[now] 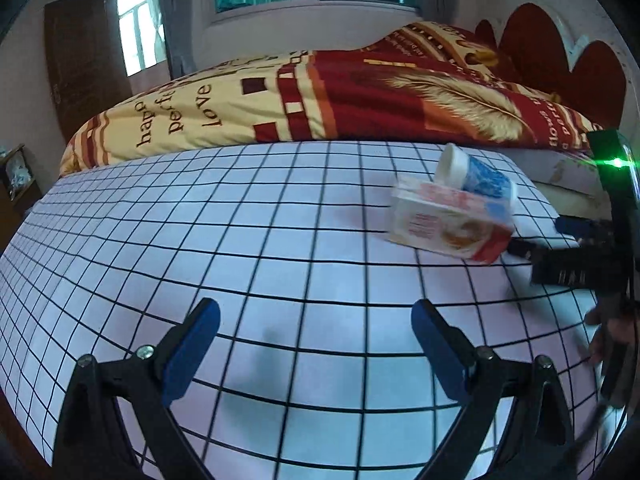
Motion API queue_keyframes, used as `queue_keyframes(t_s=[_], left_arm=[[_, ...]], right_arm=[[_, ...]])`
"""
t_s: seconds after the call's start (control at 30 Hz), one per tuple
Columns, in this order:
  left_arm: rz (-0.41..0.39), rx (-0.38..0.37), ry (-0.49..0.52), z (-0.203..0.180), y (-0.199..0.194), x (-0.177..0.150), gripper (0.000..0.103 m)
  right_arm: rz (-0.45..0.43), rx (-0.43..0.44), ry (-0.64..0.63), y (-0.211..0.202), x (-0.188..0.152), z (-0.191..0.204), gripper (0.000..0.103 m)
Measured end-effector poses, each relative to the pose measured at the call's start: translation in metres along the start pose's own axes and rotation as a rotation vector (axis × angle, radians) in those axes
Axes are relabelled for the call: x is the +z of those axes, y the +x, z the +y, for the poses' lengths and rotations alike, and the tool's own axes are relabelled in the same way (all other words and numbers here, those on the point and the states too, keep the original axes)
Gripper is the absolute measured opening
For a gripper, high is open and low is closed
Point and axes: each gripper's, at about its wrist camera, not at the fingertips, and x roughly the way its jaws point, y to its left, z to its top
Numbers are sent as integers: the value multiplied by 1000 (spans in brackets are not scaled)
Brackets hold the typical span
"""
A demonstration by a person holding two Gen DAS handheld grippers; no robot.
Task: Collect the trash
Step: 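Grasp the milk carton with the right tool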
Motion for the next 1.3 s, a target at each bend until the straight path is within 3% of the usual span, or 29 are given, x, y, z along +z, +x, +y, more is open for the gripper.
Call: queue_keyframes(t_s=[0.1,0.17,0.33,0.43,0.6,0.8,0.9,1.03,1.2,1.3], left_arm=[[5,10,-29,12,2,0,97],[13,14,-39,17,4,0,97],[7,3,-50,20,7,4,97],[3,-7,-51,16,9,5,97],[-1,14,-61,33,5,-1,97],[33,27,-95,61,10,-9,97],[23,20,-110,69,6,-9,97],[20,1,-118,74,6,-8,97],[20,-11,-112,73,4,-12,97],[22,-24,-109,72,2,-13,97]], right_arm=[[-23,87,-103,1,7,44,103],[-44,99,-139,-3,7,57,103],[-32,37,-120,-4,3,31,103],[-1,94,-79,-3,4,19,103],[-33,245,-151,-18,-4,51,103],[-29,277,-123,-2,10,84,102],[-15,296,-112,-1,13,93,85],[-23,316,-112,-4,13,101,80],[13,291,-74,11,23,106,43],[0,288,-76,5,22,108,39]])
